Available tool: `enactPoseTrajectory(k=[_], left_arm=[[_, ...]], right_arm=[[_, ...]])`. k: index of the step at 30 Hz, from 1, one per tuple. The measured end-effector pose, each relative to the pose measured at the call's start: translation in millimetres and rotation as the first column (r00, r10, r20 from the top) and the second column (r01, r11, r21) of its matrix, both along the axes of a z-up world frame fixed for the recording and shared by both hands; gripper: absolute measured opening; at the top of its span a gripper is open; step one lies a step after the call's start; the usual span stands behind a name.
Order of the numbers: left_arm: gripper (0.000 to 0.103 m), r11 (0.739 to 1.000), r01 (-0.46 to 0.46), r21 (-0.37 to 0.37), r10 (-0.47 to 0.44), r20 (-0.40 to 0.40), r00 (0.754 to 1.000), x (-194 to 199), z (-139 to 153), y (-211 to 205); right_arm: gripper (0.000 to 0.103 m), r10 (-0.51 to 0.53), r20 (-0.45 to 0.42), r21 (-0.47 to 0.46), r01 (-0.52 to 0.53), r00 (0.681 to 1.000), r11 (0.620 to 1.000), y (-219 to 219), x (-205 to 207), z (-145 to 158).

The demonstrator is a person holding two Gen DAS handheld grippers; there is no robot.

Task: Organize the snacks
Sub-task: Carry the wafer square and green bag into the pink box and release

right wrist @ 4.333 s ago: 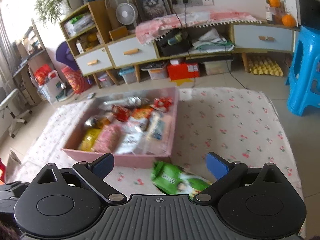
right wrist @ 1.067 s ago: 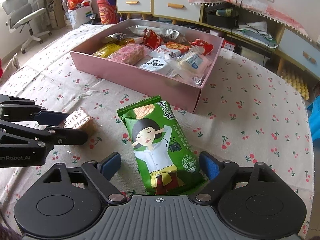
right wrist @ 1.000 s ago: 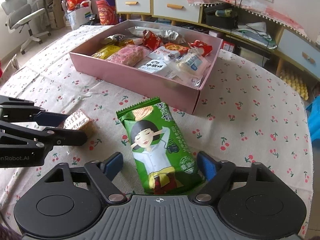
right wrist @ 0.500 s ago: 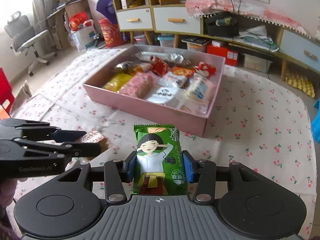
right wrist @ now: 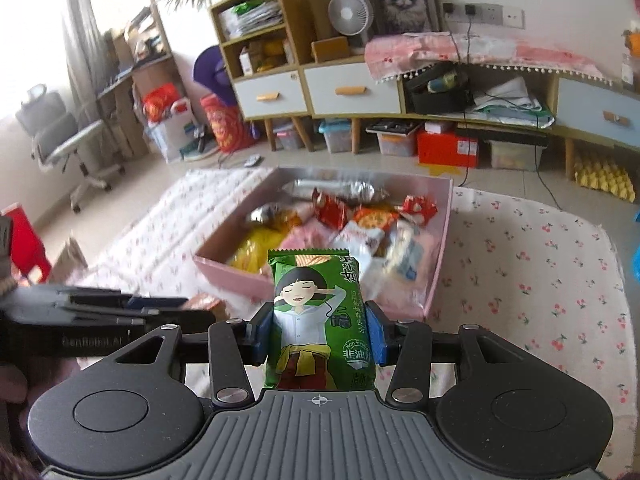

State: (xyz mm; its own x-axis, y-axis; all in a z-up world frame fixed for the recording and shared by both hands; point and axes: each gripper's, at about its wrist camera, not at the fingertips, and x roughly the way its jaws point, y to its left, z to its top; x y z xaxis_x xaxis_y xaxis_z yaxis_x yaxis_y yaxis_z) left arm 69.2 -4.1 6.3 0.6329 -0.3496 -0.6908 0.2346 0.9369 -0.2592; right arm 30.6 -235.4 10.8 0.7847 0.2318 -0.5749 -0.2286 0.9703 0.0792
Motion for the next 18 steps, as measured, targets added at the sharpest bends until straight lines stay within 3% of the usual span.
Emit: enactPoseTrajectory(k=[7, 11, 15, 18], left_arm=[[0.033, 0.996, 0.046, 0.082, -0.05, 0.039, 0.998, 43.3, 9.9, 0.5], [0.033, 0.993, 0.053, 0.106, -0.059, 0.06, 0.996, 71.1, 0.8, 3.1], [0.034, 0.99, -0.013, 0.138, 0.002, 0.081, 0.997, 97.0, -17.4, 5.7], [0.034, 0.992, -0.009, 0.129, -0.001, 0.084, 0.996, 107.6, -27.0, 5.1]], right_arm=[[0.045, -0.094, -0.029, 0.131, 0.097, 0.995, 0.987, -0.1, 37.0, 0.9], [0.045, -0.147, -0.038, 0.201, 0.152, 0.988, 0.968, 0.1, 56.5, -3.1], [0.045, -0.184, -0.056, 0.214, 0.192, 0.981, 0.958, 1.8, 73.6, -13.6], [0.045, -0.205, -0.068, 0.203, 0.214, 0.976, 0.955, 1.3, 82.7, -21.6]])
